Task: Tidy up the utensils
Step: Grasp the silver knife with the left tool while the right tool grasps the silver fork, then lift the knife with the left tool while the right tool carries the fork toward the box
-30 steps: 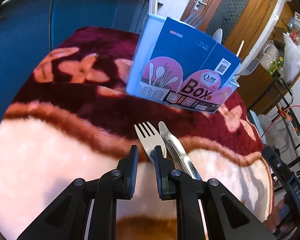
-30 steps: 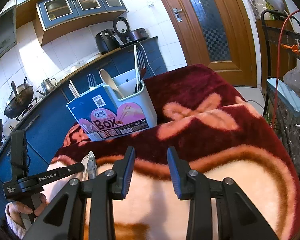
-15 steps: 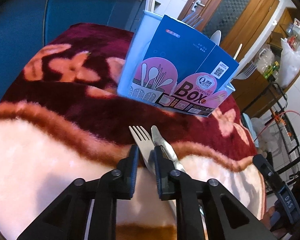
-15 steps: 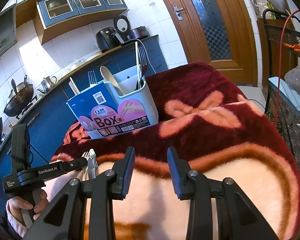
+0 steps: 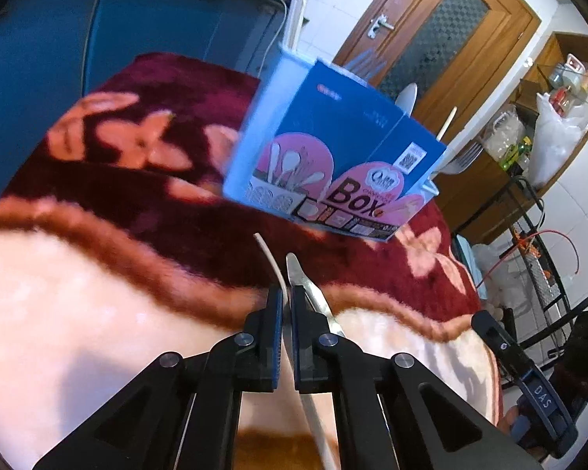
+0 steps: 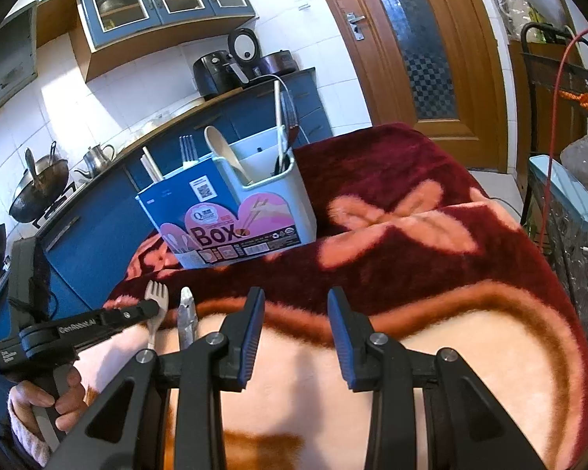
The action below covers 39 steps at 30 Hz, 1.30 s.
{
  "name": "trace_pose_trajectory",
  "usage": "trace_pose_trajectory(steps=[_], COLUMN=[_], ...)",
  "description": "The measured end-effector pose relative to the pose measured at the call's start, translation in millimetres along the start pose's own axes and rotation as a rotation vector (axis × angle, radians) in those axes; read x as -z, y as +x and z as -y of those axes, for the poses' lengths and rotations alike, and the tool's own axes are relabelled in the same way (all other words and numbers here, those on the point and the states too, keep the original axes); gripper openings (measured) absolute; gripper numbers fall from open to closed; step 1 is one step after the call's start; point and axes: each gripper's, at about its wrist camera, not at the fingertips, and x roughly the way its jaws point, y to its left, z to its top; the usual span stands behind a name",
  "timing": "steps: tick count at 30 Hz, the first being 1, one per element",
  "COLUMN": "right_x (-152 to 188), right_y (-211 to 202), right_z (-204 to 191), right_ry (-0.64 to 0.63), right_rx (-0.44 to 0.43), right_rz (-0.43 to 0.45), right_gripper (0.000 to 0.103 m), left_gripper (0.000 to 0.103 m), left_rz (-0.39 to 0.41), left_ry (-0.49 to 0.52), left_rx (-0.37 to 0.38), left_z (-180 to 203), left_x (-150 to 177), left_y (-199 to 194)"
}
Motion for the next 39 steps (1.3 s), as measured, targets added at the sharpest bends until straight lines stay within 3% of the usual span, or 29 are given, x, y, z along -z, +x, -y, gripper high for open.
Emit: trace_pose_trajectory(steps=[20,27,39], right_x=[12.8,19.1,23.2], right_y=[27.1,43.4,79.1], right_z=[-65.7,-91.0,-117.0], right_ry=[-0.178,-0.258,-0.368], right_rx=[-0.055,-0.065,-0.011], right_rz=[-0.157,-0.238,-0.372], right_gripper=[0.04,0.043,0.043], left_gripper=[0.004,0.004,0.004], left_rz=[0.327,0.354,0.37], left_ry=[0.175,0.173,0.142], left_rx=[-0.14,-0.168,-0.209], left_z=[-3.0,-13.4,-38.2], left_x=[-1.4,2.1,5.8], left_y=[-96.6,-104.4,-105.5])
